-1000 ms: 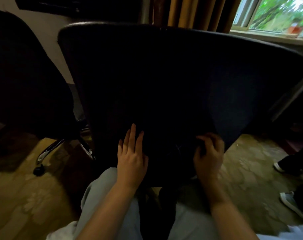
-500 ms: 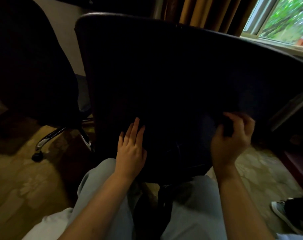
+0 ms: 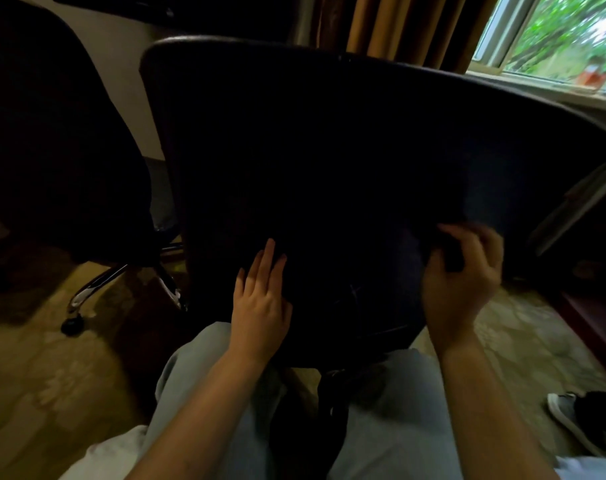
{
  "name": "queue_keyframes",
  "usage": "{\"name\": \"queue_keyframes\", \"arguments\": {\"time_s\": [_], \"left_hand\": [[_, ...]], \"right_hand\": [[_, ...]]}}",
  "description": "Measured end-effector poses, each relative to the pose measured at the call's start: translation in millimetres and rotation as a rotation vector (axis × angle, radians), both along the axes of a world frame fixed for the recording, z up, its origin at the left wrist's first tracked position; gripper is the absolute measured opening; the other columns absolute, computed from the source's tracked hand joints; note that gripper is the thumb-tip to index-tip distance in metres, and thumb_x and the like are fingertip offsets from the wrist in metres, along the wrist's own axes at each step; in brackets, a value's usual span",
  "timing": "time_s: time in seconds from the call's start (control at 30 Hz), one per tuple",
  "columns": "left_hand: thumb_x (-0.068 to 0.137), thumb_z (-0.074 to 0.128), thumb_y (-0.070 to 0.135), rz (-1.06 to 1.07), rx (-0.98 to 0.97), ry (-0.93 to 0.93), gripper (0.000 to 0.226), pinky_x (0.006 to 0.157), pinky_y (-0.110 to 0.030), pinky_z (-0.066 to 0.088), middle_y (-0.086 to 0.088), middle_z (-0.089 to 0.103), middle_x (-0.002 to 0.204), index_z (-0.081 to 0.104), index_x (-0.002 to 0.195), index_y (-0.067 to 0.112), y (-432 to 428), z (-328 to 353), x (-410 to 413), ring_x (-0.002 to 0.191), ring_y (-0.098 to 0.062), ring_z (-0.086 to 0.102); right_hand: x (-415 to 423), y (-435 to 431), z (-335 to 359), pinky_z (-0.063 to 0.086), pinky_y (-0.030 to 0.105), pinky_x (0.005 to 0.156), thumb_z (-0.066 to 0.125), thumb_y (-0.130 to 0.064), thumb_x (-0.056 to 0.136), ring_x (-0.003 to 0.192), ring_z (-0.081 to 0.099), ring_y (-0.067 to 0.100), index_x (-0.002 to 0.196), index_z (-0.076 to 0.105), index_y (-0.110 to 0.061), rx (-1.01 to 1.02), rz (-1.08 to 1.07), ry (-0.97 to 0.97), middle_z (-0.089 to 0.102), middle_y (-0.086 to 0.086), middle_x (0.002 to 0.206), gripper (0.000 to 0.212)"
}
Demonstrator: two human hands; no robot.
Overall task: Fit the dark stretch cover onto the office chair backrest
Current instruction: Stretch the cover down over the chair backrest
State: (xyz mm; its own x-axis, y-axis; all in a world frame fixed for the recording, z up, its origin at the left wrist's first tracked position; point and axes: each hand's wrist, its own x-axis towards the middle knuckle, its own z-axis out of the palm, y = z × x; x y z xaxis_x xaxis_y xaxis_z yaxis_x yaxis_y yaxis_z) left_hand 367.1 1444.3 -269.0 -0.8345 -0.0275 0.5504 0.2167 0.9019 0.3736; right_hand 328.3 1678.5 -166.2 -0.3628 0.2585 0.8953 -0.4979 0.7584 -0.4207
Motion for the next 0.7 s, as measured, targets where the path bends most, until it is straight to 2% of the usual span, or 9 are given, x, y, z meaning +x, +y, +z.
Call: {"name": "queue_keyframes", "arguments": {"time_s": [0.1, 0.23, 0.3, 0.4, 0.53, 0.63, 0.7], "left_hand": [[0.078, 0.065, 0.014, -0.006, 0.011, 0.021, 0.074, 0.112, -0.054, 0.029, -0.008, 0.016, 0.158, 0.031, 0.143, 0.012, -0.9, 0.0, -0.8, 0.142, -0.027, 0.023], [0.074, 0.07, 0.012, 0.003, 0.004, 0.022, 0.077, 0.111, -0.054, 0.031, -0.008, 0.017, 0.158, 0.033, 0.142, 0.012, 0.9, 0.1, -1.6, 0.141, -0.027, 0.025], [0.076, 0.066, 0.014, 0.01, 0.0, 0.017, 0.074, 0.11, -0.054, 0.032, -0.007, 0.016, 0.158, 0.032, 0.142, 0.012, 0.8, -0.8, -1.1, 0.141, -0.026, 0.026], [0.081, 0.046, 0.023, 0.001, -0.028, 0.009, 0.065, 0.109, -0.053, 0.034, -0.005, 0.017, 0.159, 0.031, 0.143, 0.012, -1.3, -1.8, 0.6, 0.141, -0.024, 0.029], [0.08, 0.04, 0.025, -0.007, -0.043, 0.021, 0.065, 0.109, -0.052, 0.034, -0.003, 0.018, 0.158, 0.029, 0.143, 0.014, -3.7, -2.8, 1.0, 0.139, -0.022, 0.03], [0.081, 0.039, 0.025, -0.011, -0.057, 0.037, 0.064, 0.111, -0.05, 0.032, -0.004, 0.018, 0.158, 0.029, 0.143, 0.014, -4.0, -3.4, -0.2, 0.139, -0.022, 0.03], [0.081, 0.039, 0.024, -0.014, -0.055, 0.044, 0.063, 0.111, -0.049, 0.03, -0.005, 0.019, 0.157, 0.031, 0.143, 0.013, -4.2, -3.5, -0.1, 0.139, -0.022, 0.031]], "right_hand": [[-8.3, -1.2, 16.4, 0.04, 0.015, 0.091, 0.057, 0.01, 0.077, 0.102, 0.053, 0.015, 0.095, 0.07, 0.0, 0.003, 0.003, 0.068, 0.058, 0.021, 0.101, 0.024], [-18.4, 5.2, -30.4, 0.041, 0.018, 0.087, 0.051, 0.003, 0.072, 0.094, 0.059, 0.03, 0.09, 0.074, -0.006, 0.1, -0.006, -0.097, 0.061, 0.016, 0.1, 0.03], [-17.3, 12.1, -50.9, 0.039, 0.017, 0.081, 0.053, 0.002, 0.068, 0.091, 0.061, 0.033, 0.088, 0.075, -0.009, 0.13, -0.013, -0.222, 0.062, 0.014, 0.099, 0.031], [-14.3, 24.2, -55.4, 0.036, 0.016, 0.075, 0.054, 0.003, 0.063, 0.086, 0.062, 0.035, 0.086, 0.075, -0.01, 0.152, 0.026, -0.365, 0.062, 0.012, 0.096, 0.034], [-12.3, 39.1, -12.0, 0.037, 0.015, 0.078, 0.061, 0.011, 0.068, 0.088, 0.061, 0.033, 0.092, 0.073, -0.006, 0.112, -0.019, -0.22, 0.06, 0.017, 0.095, 0.031], [-15.4, 50.3, 33.1, 0.043, 0.02, 0.087, 0.06, 0.008, 0.076, 0.098, 0.058, 0.027, 0.097, 0.07, -0.002, 0.03, -0.069, -0.016, 0.059, 0.021, 0.102, 0.025], [-22.7, 56.2, 43.2, 0.042, 0.017, 0.088, 0.057, 0.006, 0.077, 0.1, 0.057, 0.024, 0.098, 0.069, -0.001, 0.026, -0.097, 0.042, 0.058, 0.023, 0.103, 0.025]]}}
